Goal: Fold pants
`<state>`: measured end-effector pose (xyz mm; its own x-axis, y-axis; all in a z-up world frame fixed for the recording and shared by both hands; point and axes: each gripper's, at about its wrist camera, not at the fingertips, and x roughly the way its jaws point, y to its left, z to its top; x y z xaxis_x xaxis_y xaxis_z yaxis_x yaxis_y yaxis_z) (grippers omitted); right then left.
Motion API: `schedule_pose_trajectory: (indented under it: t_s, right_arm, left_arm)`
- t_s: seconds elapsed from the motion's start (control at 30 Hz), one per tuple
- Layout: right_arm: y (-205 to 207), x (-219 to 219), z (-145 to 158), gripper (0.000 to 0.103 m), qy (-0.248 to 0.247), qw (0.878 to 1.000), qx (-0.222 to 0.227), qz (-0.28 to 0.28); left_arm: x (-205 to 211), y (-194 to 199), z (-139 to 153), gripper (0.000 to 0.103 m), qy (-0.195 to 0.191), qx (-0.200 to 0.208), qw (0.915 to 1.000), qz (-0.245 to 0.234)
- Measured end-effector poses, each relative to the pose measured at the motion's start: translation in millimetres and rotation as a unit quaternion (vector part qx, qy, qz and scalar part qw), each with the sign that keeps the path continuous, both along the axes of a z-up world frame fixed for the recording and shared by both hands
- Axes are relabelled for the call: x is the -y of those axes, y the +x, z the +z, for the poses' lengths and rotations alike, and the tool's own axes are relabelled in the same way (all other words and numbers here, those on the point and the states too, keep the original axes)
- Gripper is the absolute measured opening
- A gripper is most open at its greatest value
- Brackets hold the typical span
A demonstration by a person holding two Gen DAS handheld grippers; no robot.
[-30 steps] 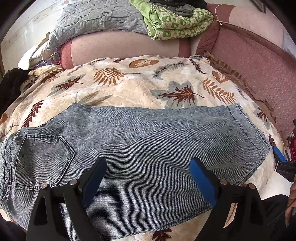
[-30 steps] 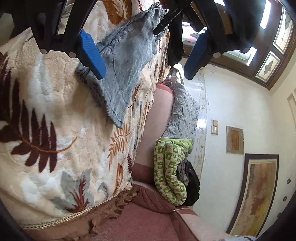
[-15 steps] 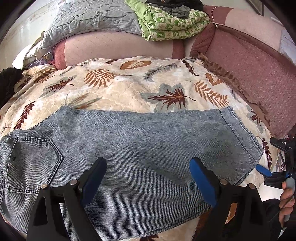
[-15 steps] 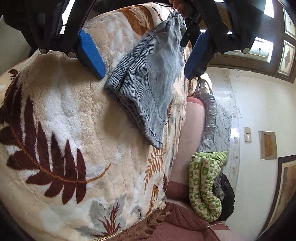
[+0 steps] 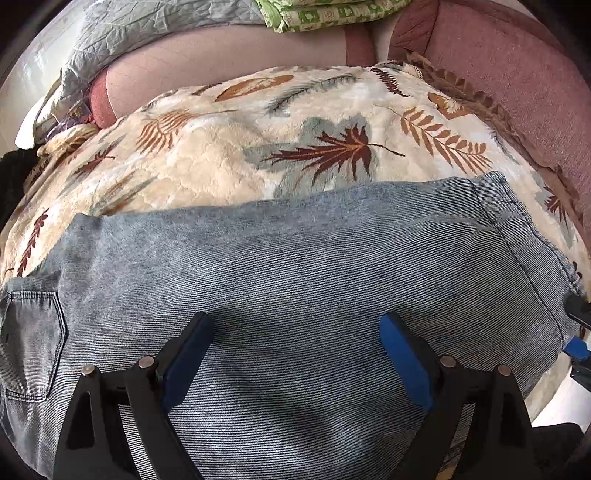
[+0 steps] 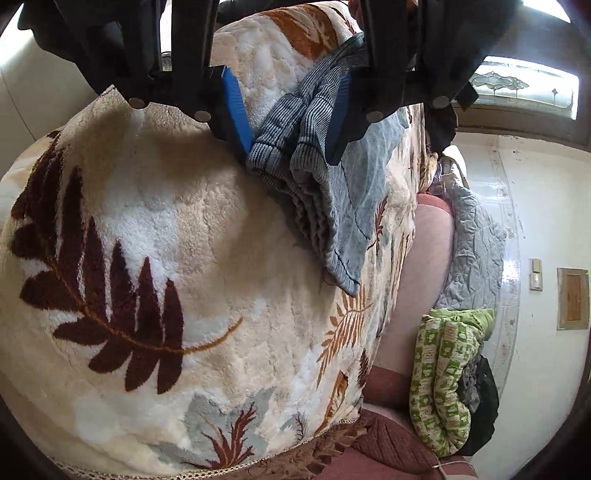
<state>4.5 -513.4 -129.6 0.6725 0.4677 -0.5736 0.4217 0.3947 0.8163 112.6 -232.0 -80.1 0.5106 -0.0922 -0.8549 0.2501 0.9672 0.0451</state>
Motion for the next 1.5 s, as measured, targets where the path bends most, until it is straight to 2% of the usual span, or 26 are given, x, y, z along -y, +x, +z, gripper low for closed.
schedule_pose_trajectory:
  t_s: [0.07, 0.1, 0.17, 0.23, 0.4, 0.43, 0.53, 0.6, 0.67, 0.7, 0.73, 0.87, 1.0, 1.07, 1.13, 1.2, 1.27, 1.37, 1.4, 1.43, 1.47, 1.5]
  right_arm:
    - [0, 0, -1, 0.044, 0.006, 1.0, -0.009, -0.006]
    - [-1, 1, -1, 0.045, 0.016, 1.0, -0.013, -0.015]
    - [-4, 2, -1, 0.048, 0.028, 0.999, -0.017, -0.026]
    - [-7, 0, 0, 0.048, 0.026, 0.999, -0.022, -0.031]
    - [-1, -1, -1, 0.048, 0.022, 0.999, -0.031, -0.037]
    - [-1, -1, 0, 0.042, 0.015, 0.999, -0.031, -0.035]
    - [-2, -3, 5, 0.029, -0.017, 0.999, -0.033, -0.029]
    - [-2, -6, 7, 0.028, -0.033, 0.999, -0.032, -0.027]
    - [0, -9, 13, 0.027, -0.055, 0.998, -0.033, -0.024]
    - [2, -12, 19, 0.026, -0.071, 0.997, -0.03, -0.02]
    - [5, -16, 26, 0.026, -0.09, 0.996, -0.027, -0.014]
    - [15, -36, 68, 0.02, -0.168, 0.986, -0.002, 0.016]
    - [28, -82, 121, 0.017, -0.249, 0.966, 0.049, 0.06]
    - [34, -124, 148, 0.017, -0.289, 0.949, 0.084, 0.095]
    - [41, -179, 167, 0.017, -0.329, 0.926, 0.119, 0.146]
    - [44, -241, 173, 0.017, -0.362, 0.898, 0.146, 0.205]
    - [46, -303, 159, 0.017, -0.381, 0.871, 0.16, 0.267]
    - [50, -370, 107, 0.017, -0.367, 0.85, 0.145, 0.349]
    - [52, -382, 87, 0.017, -0.357, 0.848, 0.128, 0.371]
    - [51, -386, 70, 0.02, -0.349, 0.85, 0.117, 0.376]
    - [47, -385, 65, 0.02, -0.343, 0.855, 0.125, 0.369]
    - [43, -380, 67, 0.027, -0.332, 0.859, 0.137, 0.365]
  left_arm:
    - [0, 0, 6, 0.092, -0.004, -0.013, 0.9999, -0.005]
    - [-2, -1, 11, 0.092, -0.019, -0.014, 0.9997, -0.01]
    - [-11, -9, 23, 0.092, -0.039, 0.009, 0.9991, -0.012]
    - [-18, -15, 29, 0.092, -0.038, 0.02, 0.999, -0.012]
    - [-35, -13, 14, 0.092, -0.026, -0.004, 0.9996, 0.003]
    - [-38, -14, 11, 0.092, -0.025, -0.006, 0.9996, 0.009]
    - [-46, -20, 14, 0.092, -0.041, 0.007, 0.999, 0.017]
    - [-42, -22, 10, 0.092, -0.012, 0.016, 0.9996, 0.018]
    - [-33, -17, -8, 0.094, 0.024, -0.008, 0.9996, 0.007]
    - [-32, -18, -7, 0.096, 0.028, 0.01, 0.9995, 0.006]
    - [-31, -17, -5, 0.095, 0.031, 0.005, 0.9995, 0.006]
    - [-43, -17, 9, 0.089, 0.001, -0.002, 1.0, 0.009]
    - [-88, -30, 44, 0.088, -0.065, 0.034, 0.9965, 0.041]
    - [-123, -38, 59, 0.088, -0.084, 0.055, 0.9921, 0.075]
    - [-164, -46, 71, 0.088, -0.102, 0.073, 0.9855, 0.114]
    - [-207, -54, 78, 0.088, -0.109, 0.089, 0.9778, 0.155]
    - [-242, -60, 82, 0.088, -0.101, 0.101, 0.9715, 0.189]
    - [-278, -68, 82, 0.088, -0.085, 0.104, 0.9678, 0.213]
    - [-286, -69, 81, 0.088, -0.082, 0.102, 0.9675, 0.216]
    - [-290, -70, 80, 0.088, -0.081, 0.098, 0.9677, 0.218]
    - [-293, -71, 79, 0.088, -0.082, 0.096, 0.9676, 0.219]
    - [-295, -72, 79, 0.088, -0.085, 0.097, 0.9673, 0.218]
